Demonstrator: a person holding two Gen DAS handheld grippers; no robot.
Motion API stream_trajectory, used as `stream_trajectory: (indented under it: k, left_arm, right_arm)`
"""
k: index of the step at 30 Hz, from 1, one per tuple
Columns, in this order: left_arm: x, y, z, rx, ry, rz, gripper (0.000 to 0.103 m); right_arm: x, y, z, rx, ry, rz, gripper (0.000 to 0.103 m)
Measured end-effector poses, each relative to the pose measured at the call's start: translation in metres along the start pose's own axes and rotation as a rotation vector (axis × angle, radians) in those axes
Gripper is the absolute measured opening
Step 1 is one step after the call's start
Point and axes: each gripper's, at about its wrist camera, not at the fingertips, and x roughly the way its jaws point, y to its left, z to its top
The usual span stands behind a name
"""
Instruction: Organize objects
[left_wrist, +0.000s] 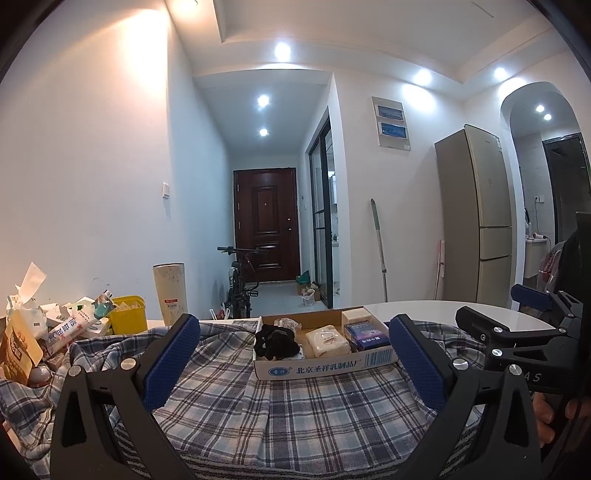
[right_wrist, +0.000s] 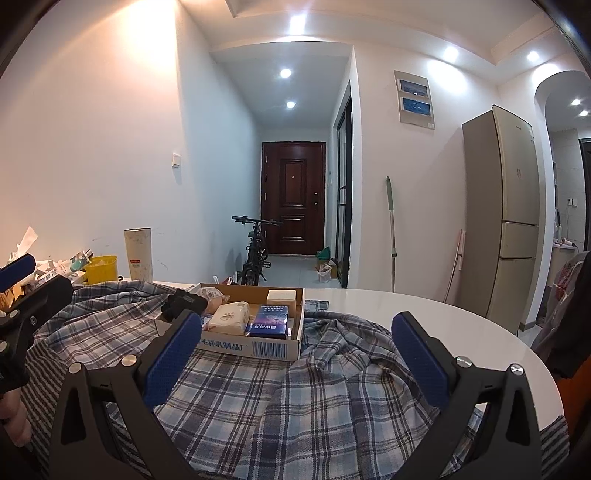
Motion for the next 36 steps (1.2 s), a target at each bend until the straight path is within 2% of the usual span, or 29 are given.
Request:
stream_trajectory:
  k: [36]
  left_arm:
    - [0.0025, 0.0003, -0.0005, 0.004, 0.008, 0.002, 0.103]
  right_arm:
    - [0.0038, -0.0011, -0.0014, 0.006, 0.026, -0.008, 0.103]
